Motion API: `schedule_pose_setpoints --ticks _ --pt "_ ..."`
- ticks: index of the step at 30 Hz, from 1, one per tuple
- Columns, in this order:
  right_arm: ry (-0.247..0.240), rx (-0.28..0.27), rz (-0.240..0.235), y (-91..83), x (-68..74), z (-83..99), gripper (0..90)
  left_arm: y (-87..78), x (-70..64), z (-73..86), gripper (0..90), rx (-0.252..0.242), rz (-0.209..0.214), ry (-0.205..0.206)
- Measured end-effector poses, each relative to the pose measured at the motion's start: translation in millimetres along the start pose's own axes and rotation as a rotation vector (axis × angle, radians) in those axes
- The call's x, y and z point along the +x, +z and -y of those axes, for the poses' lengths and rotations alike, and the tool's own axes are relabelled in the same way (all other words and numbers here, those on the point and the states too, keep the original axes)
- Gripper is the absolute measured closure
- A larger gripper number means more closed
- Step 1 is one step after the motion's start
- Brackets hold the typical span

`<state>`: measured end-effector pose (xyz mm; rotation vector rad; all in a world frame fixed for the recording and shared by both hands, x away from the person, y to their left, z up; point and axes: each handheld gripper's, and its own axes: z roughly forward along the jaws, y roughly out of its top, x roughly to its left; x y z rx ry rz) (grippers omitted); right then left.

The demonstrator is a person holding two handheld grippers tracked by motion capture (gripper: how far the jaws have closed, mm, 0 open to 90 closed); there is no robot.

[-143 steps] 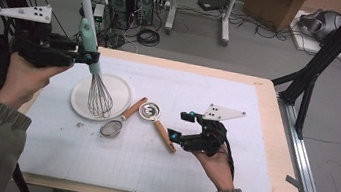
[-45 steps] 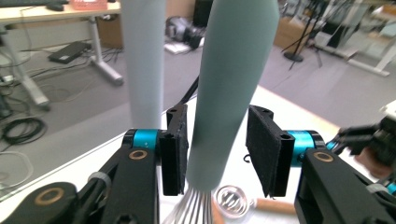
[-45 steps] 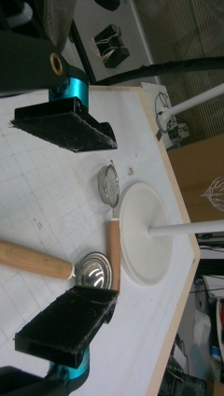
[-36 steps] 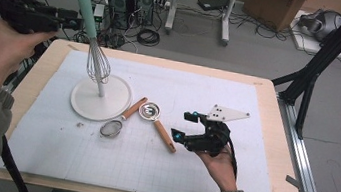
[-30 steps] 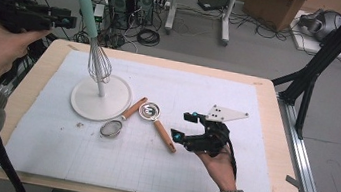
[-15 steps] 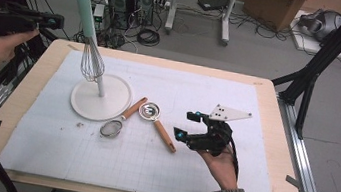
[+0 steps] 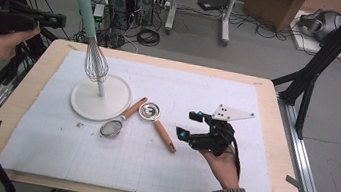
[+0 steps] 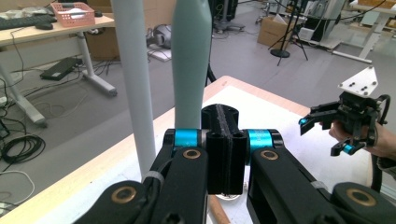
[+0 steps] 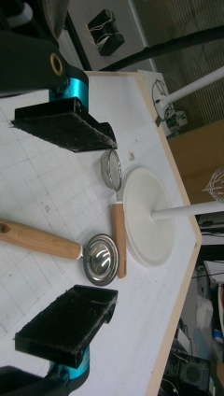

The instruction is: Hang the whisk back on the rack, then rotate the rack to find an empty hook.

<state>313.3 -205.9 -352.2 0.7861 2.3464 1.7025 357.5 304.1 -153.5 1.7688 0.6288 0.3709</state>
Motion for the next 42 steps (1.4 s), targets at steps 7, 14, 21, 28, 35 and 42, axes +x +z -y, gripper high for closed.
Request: schedule_pose_setpoints --ticks 7,14,21,28,35,42 --pt "-0.011 0.003 -0.003 2.0 0.4 -0.1 22.2 2.5 -3.3 -4.3 89.7 -0.016 0.018 -0.002" --pt "-0.007 0.004 -0.002 1.7 -1.1 0.2 22.1 3.8 -3.0 -5.9 89.6 -0.023 0.019 -0.006" --pt "-0.010 0.004 -0.001 2.2 -0.4 0.0 22.2 6.0 -4.6 -9.1 89.6 -0.034 0.020 -0.011" --pt "-0.005 0.004 -0.002 1.5 -0.9 0.2 22.2 13.9 -8.4 -18.8 89.6 -0.041 0.033 -0.009" --pt "-0.004 0.004 0.004 0.0 -1.8 2.9 22.2 22.6 -13.7 -27.3 89.6 -0.063 0.036 -0.013" --pt "-0.005 0.006 0.014 -1.4 -0.4 3.5 22.2 28.8 -21.1 -36.7 89.6 -0.079 0.031 -0.015"
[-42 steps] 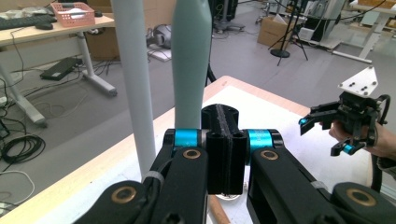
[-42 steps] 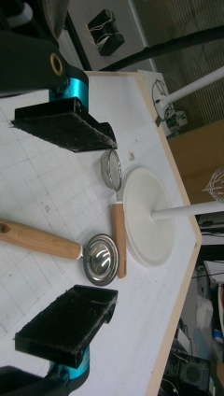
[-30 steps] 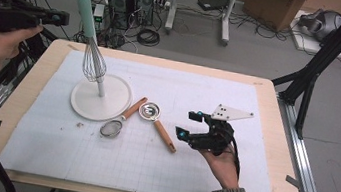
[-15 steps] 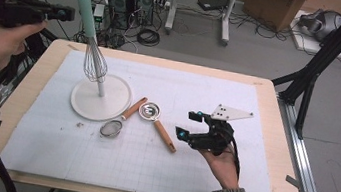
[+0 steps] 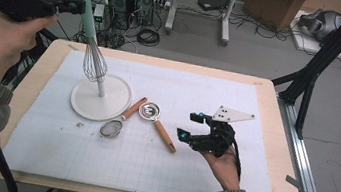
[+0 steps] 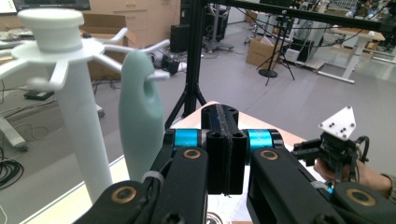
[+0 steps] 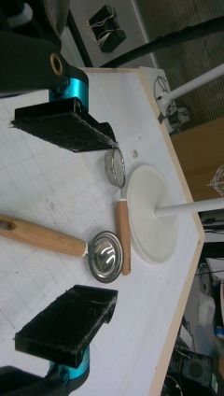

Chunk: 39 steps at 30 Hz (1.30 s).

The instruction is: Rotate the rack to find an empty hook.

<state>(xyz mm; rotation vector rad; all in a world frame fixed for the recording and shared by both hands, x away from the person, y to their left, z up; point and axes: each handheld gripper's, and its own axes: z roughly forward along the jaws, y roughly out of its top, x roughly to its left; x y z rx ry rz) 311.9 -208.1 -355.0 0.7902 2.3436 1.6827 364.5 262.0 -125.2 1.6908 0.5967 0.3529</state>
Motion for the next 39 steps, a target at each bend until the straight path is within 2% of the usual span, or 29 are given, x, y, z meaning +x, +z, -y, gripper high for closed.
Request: schedule_pose_setpoints --ticks 12,19,27,39 --pt "-0.005 -0.001 -0.018 3.1 -1.1 0.0 22.2 8.4 -2.5 -10.0 89.6 -0.017 -0.030 0.002" --pt "-0.004 0.004 -0.022 4.1 -0.9 0.0 22.2 10.2 0.3 -10.3 89.6 -0.033 -0.045 -0.017" --pt "-0.001 0.006 -0.030 4.6 -0.8 0.1 22.2 8.0 2.4 -10.4 89.6 -0.043 -0.077 -0.024" --pt "-0.003 0.008 -0.037 5.5 -0.4 -0.1 22.3 3.3 4.8 -10.7 89.6 -0.047 -0.094 -0.024"
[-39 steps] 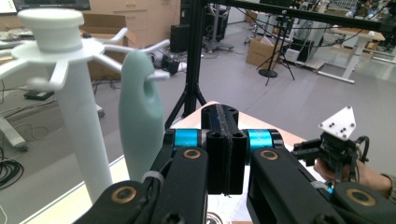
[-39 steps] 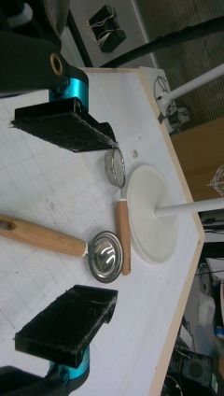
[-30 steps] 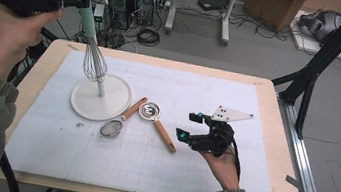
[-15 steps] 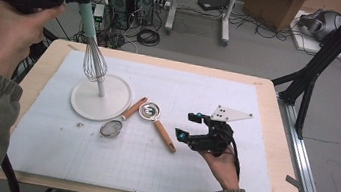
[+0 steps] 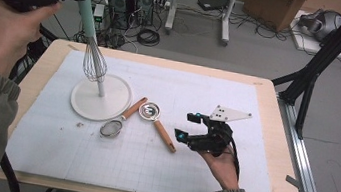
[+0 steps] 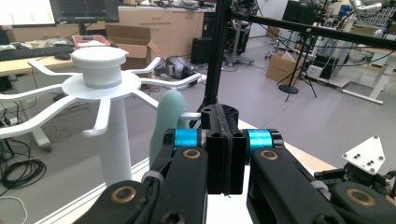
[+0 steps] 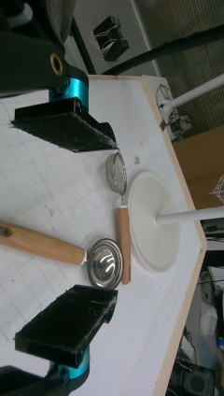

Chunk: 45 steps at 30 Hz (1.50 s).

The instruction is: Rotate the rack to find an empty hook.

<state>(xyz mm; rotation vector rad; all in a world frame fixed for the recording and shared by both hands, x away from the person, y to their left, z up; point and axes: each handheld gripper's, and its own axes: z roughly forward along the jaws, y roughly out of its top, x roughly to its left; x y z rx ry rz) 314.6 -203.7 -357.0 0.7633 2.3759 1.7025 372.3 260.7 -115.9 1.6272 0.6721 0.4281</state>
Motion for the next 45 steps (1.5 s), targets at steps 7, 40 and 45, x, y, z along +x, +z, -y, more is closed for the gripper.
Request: schedule_pose_setpoints --ticks 7,40,45 --pt "-0.003 -0.001 0.000 0.7 -0.2 0.1 22.3 -6.3 0.8 -0.4 89.6 0.001 0.002 0.007" --pt "0.001 0.003 -0.005 0.7 -3.2 0.8 22.3 -26.2 27.1 -3.8 89.6 -0.013 -0.055 -0.014" --pt "0.005 0.004 -0.006 0.2 -3.2 0.8 22.3 -26.4 32.3 -3.3 89.6 -0.009 -0.070 -0.016"
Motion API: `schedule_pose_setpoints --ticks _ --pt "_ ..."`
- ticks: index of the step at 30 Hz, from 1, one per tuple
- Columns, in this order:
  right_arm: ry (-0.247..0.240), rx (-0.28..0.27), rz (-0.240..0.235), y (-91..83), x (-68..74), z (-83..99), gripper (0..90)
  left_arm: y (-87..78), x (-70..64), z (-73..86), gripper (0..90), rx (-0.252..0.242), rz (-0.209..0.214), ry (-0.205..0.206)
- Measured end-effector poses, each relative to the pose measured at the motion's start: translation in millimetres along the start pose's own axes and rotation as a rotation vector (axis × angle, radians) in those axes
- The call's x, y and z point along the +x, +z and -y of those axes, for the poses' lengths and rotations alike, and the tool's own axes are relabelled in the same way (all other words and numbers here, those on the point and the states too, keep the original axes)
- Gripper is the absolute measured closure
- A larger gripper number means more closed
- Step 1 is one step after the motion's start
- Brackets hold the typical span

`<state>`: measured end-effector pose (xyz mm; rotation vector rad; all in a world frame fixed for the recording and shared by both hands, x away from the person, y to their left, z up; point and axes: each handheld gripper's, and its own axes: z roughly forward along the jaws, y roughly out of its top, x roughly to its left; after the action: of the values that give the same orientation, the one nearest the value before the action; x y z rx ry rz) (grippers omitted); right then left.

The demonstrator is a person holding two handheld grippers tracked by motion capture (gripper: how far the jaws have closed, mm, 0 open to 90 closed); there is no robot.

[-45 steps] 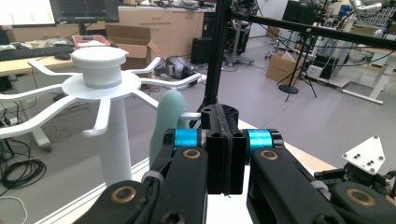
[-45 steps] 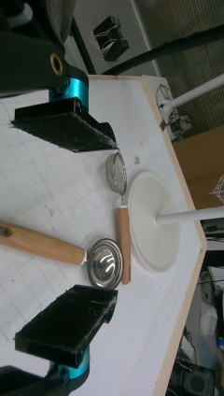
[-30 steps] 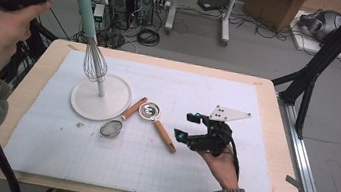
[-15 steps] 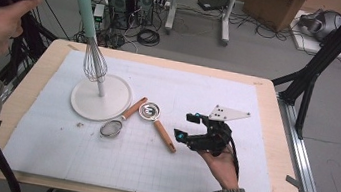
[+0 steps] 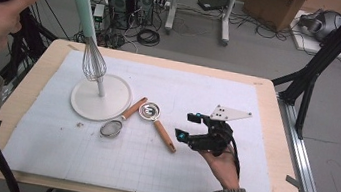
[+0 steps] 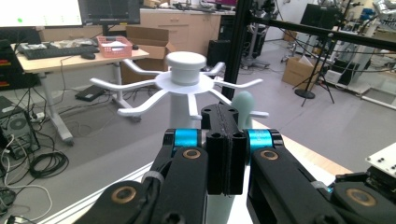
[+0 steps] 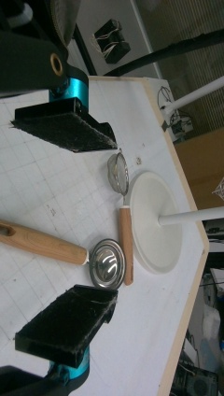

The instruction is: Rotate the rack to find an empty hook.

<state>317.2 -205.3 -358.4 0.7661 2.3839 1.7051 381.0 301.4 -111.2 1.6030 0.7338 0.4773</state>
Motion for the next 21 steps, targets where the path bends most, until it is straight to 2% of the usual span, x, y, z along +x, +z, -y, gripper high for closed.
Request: schedule_pose_setpoints --ticks 6,11,15,21 --pt "0.001 0.001 -0.001 -0.2 -1.1 0.2 22.3 -5.7 9.2 -0.7 89.6 0.007 -0.032 -0.003" --pt "0.002 0.003 0.001 0.1 -1.4 0.3 22.3 -11.2 11.0 -1.1 89.5 0.006 -0.035 -0.002" --pt "0.001 0.005 0.003 0.6 -1.4 0.4 22.2 -16.3 6.8 -0.8 89.5 0.001 -0.021 -0.001" --pt "-0.001 0.005 0.009 0.5 -0.8 0.2 22.1 -21.0 -6.9 4.0 89.5 0.009 0.005 0.014"
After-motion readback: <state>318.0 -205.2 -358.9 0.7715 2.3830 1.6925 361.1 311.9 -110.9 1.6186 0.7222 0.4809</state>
